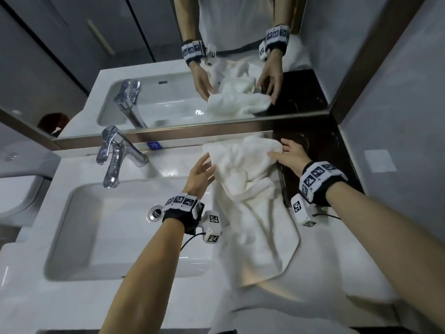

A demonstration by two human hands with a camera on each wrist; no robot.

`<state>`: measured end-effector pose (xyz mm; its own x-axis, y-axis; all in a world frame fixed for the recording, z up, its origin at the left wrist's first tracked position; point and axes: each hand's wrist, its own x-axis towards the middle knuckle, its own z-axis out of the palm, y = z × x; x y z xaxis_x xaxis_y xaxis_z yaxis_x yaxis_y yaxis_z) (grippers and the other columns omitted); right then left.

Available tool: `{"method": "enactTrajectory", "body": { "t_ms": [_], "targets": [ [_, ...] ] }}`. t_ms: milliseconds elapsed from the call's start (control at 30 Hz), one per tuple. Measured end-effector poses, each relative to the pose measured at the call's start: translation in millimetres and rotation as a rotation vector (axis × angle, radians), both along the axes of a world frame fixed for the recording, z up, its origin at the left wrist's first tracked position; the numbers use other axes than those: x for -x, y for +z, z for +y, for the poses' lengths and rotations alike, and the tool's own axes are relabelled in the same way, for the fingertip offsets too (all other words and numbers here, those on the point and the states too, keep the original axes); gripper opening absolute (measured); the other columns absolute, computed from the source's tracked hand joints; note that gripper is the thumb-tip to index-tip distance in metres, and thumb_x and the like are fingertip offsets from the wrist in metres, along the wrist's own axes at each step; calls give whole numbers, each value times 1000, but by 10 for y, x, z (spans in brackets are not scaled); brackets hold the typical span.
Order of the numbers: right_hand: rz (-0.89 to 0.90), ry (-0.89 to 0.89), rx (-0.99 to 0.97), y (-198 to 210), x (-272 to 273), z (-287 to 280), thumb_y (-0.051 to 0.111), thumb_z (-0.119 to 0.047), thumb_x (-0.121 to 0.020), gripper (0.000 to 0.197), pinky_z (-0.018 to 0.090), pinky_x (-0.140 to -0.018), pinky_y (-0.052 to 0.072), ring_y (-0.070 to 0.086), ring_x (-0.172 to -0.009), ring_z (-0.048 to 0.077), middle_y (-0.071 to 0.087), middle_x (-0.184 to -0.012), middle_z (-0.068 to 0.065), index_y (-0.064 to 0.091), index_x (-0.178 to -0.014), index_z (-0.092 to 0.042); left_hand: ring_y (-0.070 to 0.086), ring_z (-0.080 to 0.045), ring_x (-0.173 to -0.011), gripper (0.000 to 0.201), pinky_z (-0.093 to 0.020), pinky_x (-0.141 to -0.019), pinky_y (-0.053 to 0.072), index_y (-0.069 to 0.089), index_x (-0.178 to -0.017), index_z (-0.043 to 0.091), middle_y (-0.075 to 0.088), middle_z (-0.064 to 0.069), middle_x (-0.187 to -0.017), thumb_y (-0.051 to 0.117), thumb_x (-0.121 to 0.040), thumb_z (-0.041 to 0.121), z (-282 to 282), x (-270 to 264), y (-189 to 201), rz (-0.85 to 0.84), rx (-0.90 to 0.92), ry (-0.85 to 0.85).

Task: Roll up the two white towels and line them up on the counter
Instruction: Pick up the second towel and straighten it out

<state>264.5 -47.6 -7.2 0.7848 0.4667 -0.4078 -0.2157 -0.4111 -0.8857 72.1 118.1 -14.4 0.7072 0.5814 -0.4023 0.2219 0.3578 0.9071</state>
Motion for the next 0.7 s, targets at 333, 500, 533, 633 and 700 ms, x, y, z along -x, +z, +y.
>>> {"method": "enactTrajectory", "body": {
  "t_ms": [333,500,533,633,700],
  "targets": [
    [-265,39,82,-61,137,104,59,-5,-85,48,21,-95,39,55,-118,23,59,-129,11,50,-132,-11,45,-19,-89,30,-33,-80,37,51,-95,3,48,-12,-94,36,-102,28,-27,-117,-161,271,-324,-167],
    [-141,-43,68,-85,89,142,64,-9,-83,54,33,-101,44,56,-115,24,58,-125,12,44,-134,-9,50,-19,-116,40,-35,-106,37,43,-125,-2,53,-9,-126,41,-99,28,-28,-135,31,165,-286,-156],
    [-114,-69,86,-105,74,154,68,-14,-81,52,34,-99,46,59,-111,24,61,-119,10,50,-129,-7,50,-20,-122,42,-37,-108,38,42,-130,1,53,-9,-132,42,-99,28,-5,-134,93,121,-291,-155],
    [-25,-104,145,-135,71,209,71,-26,-72,32,36,-85,52,66,-90,25,69,-86,8,71,-92,-1,54,-15,-107,26,-35,-99,44,47,-115,7,55,-6,-113,44,-98,27,60,-109,327,7,-343,-177],
    [-16,-112,149,-110,80,251,67,-23,-71,29,33,-76,51,63,-77,21,65,-73,7,72,-84,2,53,-8,-94,13,-28,-88,48,45,-104,12,52,-2,-102,45,-99,23,112,-93,453,-51,-341,-188]
  ]
}}
